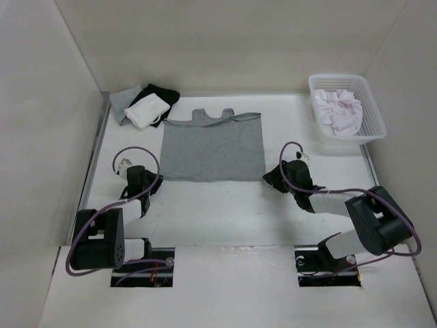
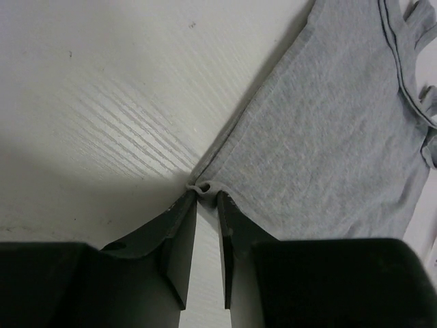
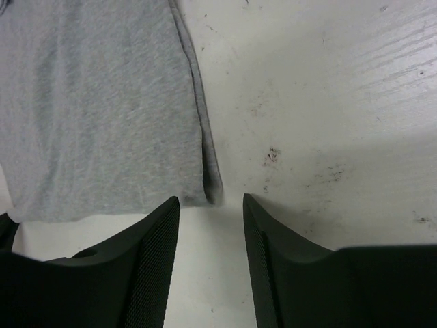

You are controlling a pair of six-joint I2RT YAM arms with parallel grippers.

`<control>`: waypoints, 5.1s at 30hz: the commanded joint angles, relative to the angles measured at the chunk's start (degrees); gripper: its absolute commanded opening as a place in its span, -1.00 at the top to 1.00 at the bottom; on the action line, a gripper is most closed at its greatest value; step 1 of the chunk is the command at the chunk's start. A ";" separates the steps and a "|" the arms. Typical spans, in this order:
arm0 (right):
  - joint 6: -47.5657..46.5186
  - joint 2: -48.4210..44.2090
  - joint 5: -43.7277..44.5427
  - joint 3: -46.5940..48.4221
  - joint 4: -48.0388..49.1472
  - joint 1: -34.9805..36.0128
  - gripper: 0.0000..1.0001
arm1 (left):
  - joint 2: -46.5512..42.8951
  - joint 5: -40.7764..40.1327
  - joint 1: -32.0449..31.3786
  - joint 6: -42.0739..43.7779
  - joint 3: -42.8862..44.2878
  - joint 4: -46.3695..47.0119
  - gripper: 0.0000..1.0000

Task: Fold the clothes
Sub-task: Fold the tank top

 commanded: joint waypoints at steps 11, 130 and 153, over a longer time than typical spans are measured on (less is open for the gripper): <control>6.37 6.02 -3.35 0.68 7.75 -0.41 0.56 | 1.24 -0.18 0.44 -0.19 1.17 2.75 0.79; 3.46 -17.87 -1.07 -3.88 -18.25 -0.34 0.41 | -6.86 -6.16 -21.30 -0.20 0.47 -8.68 0.56; 3.28 2.31 -16.18 -3.36 7.30 1.53 0.24 | -9.40 0.61 -11.08 2.01 1.43 -1.56 0.43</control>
